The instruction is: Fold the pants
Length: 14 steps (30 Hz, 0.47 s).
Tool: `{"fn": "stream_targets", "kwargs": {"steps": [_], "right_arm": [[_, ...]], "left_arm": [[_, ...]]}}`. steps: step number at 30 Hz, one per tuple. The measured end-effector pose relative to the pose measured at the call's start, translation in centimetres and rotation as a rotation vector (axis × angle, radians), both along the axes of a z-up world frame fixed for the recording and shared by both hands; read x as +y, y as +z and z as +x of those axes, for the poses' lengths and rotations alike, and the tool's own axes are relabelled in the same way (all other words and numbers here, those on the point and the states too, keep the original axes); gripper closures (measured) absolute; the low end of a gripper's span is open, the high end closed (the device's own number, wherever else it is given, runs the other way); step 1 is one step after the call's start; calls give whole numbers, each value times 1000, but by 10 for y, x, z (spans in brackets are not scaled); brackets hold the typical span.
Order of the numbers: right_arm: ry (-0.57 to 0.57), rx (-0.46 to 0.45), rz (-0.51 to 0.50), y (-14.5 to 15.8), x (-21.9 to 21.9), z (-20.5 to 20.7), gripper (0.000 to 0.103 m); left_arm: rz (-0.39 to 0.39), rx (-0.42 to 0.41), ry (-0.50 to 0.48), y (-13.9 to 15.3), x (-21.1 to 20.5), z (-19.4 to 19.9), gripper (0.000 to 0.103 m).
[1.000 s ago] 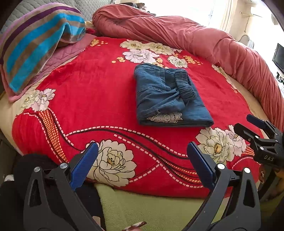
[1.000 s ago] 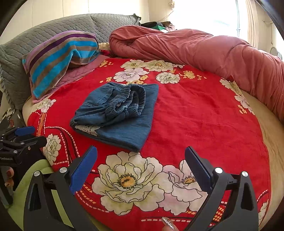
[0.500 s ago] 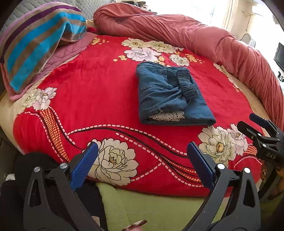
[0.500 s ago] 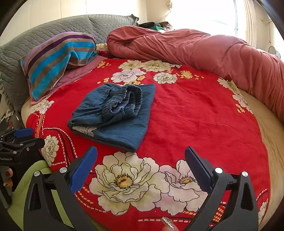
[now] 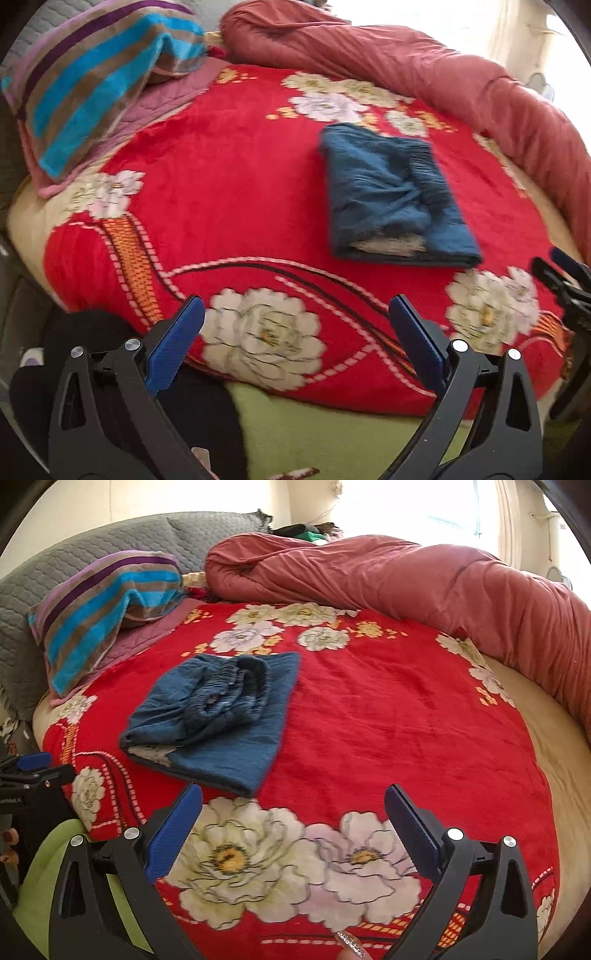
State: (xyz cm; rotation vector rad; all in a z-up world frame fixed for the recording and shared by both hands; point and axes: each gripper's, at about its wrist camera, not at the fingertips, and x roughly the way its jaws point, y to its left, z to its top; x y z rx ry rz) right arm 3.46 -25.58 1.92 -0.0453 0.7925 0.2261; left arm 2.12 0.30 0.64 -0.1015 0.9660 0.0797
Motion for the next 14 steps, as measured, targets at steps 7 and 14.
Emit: {"fn": "stream_targets", "kwargs": {"steps": [7,14], "right_arm": [[-159,19,-12,-12,-55,22,5],[-534,27,-42,-22,-174,58,5]], "left_arm": [[36,4,106,-2,45,34,10],[69,146,315,-32,154,114,10]]}}
